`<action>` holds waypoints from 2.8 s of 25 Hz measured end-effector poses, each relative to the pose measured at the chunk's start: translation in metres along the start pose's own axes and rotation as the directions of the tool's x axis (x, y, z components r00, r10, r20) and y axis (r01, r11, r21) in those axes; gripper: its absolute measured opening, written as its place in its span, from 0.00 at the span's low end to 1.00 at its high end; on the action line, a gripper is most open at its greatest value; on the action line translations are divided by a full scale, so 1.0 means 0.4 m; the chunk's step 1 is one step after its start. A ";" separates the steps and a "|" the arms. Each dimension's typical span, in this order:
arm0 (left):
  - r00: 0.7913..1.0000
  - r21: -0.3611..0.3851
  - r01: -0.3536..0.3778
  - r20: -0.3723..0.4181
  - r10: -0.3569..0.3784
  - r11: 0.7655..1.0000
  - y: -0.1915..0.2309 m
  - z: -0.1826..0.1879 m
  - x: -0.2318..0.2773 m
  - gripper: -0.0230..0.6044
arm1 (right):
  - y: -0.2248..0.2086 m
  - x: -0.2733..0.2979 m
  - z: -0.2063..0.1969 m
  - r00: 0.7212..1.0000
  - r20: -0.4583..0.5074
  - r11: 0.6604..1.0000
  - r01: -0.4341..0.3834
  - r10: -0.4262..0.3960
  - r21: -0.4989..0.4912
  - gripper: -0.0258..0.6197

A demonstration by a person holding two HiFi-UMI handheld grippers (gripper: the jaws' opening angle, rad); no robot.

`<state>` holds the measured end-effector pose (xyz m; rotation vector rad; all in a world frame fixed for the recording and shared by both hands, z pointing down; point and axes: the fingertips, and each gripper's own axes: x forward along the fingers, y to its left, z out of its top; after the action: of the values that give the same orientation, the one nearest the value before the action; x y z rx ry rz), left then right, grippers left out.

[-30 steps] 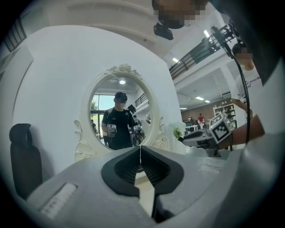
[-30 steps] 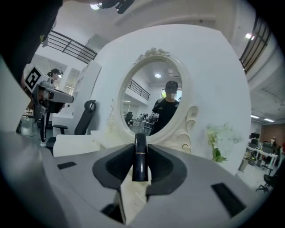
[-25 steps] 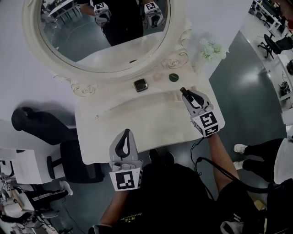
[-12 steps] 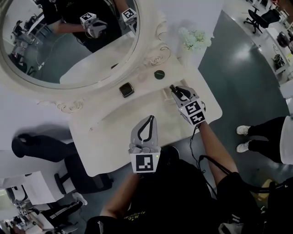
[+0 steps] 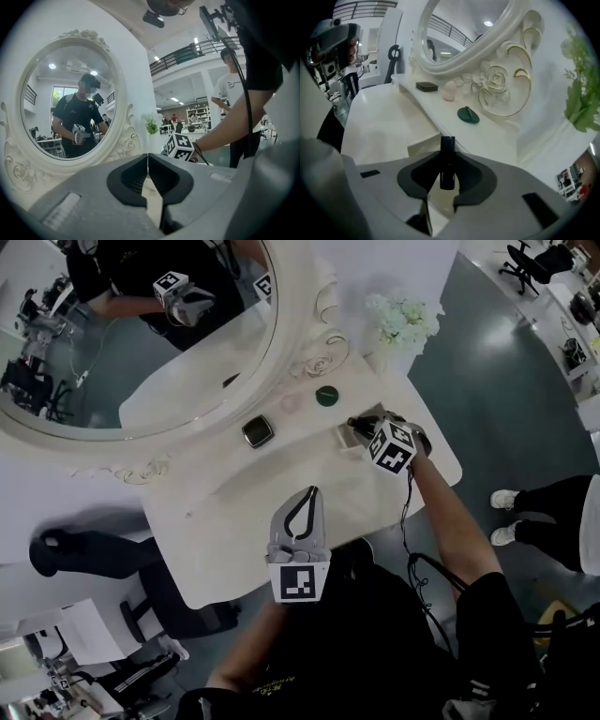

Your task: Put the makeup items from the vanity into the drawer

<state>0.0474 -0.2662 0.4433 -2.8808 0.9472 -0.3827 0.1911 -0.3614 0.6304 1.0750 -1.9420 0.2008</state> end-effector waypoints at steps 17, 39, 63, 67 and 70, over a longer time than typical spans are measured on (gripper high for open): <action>0.999 -0.035 -0.028 -0.037 0.027 0.999 0.026 -0.028 -0.015 0.07 | 0.022 0.016 -0.031 0.975 -0.198 0.956 -0.152 0.103 -0.250 0.19; 0.998 -0.034 -0.055 -0.009 0.055 0.998 0.012 -0.018 -0.066 0.07 | -0.067 -0.295 0.298 0.794 0.578 0.956 0.013 -0.188 0.294 0.18; 0.979 0.005 -0.197 0.054 0.197 0.980 0.020 0.052 -0.158 0.07 | 0.056 -0.518 0.417 0.648 0.724 0.951 0.001 -0.237 0.310 0.04; 0.964 -0.035 -0.253 0.070 0.255 0.967 0.024 0.089 -0.202 0.07 | 0.091 -0.605 0.424 0.610 0.755 0.953 -0.001 -0.240 0.304 0.04; 0.945 -0.078 -0.304 0.100 0.310 0.950 0.029 0.142 -0.267 0.07 | 0.130 -0.700 0.415 0.580 0.774 0.949 -0.003 -0.254 0.314 0.04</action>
<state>-0.0273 -0.2121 0.3645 -2.7057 1.3807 -0.1668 0.1157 -0.2444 0.3317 1.7064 -2.6889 -0.1446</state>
